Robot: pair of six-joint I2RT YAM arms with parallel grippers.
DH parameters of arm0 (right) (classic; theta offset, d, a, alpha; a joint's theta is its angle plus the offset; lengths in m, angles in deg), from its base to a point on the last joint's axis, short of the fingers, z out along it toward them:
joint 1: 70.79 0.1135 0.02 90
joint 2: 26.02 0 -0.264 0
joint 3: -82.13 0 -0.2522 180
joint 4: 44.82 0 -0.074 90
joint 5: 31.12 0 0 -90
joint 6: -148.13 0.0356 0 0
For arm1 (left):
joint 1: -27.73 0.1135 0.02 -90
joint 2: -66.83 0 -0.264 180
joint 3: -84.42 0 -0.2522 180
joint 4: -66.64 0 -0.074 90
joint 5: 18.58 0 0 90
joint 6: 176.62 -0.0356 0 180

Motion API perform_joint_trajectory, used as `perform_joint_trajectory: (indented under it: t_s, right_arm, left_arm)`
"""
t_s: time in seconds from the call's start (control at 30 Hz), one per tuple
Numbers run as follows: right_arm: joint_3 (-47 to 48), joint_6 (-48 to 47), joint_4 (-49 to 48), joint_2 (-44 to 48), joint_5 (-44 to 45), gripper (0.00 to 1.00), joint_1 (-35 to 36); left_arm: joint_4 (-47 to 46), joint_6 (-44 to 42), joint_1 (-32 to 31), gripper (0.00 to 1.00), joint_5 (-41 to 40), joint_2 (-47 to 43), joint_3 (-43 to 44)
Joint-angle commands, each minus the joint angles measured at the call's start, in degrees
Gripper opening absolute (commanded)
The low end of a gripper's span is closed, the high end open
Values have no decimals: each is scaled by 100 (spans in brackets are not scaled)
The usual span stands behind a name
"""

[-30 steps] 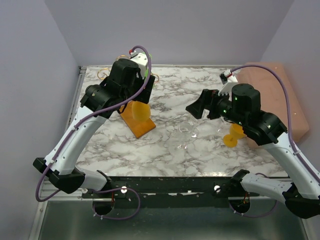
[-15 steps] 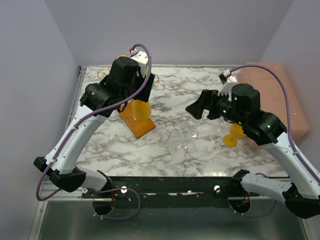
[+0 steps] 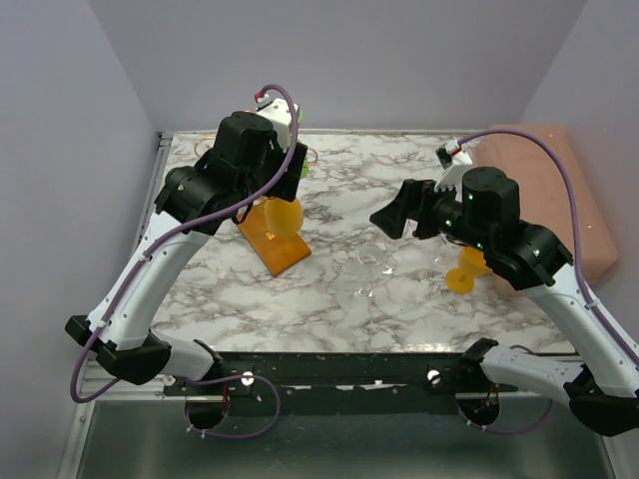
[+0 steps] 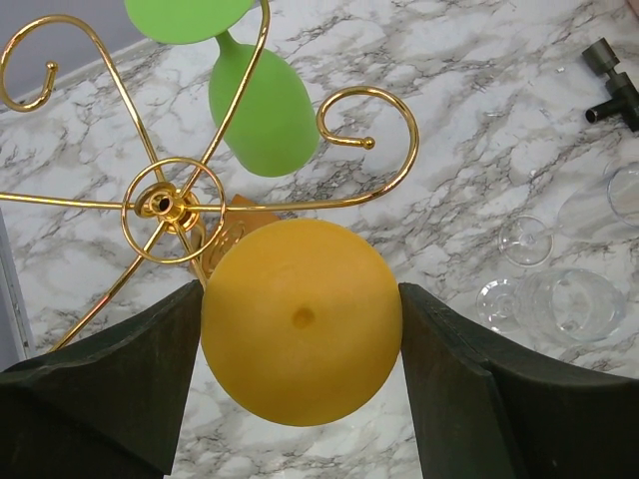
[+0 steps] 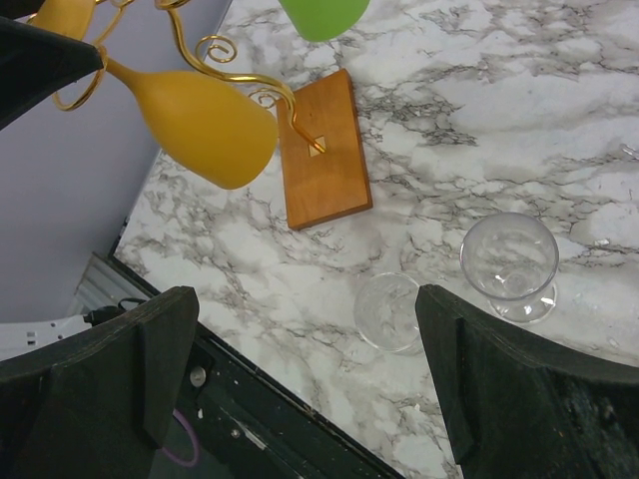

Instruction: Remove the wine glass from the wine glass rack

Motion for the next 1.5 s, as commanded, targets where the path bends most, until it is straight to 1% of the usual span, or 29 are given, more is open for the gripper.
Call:
perform_joint_trajectory:
  t_s: [0.0, 0.3, 0.73, 1.0, 1.1, 1.3, 1.47]
  right_arm:
    - [-42, -89, 53, -27, -176, 100, -17]
    - [16, -122, 116, -48, -176, 100, -16]
    - [142, -173, 103, -126, -233, 100, -17]
    - [125, -177, 119, -131, -238, 100, -22]
    - [100, -176, 109, -108, -238, 100, -16]
    - [64, -166, 75, -110, -263, 100, -18]
    - [63, -137, 58, -134, -294, 100, -16]
  left_arm:
    - [-225, 2, -36, 63, 116, -241, -53]
    - [-263, -82, -96, 63, 278, -337, -180]
    - [-184, -290, -164, 63, 776, -563, -348]
    - [-90, -250, -179, 63, 818, -671, -345]
    - [-61, -239, -178, 63, 699, -748, -420]
    - [37, -238, -177, 63, 212, -891, -582]
    - [176, -221, -178, 63, -250, -842, -509]
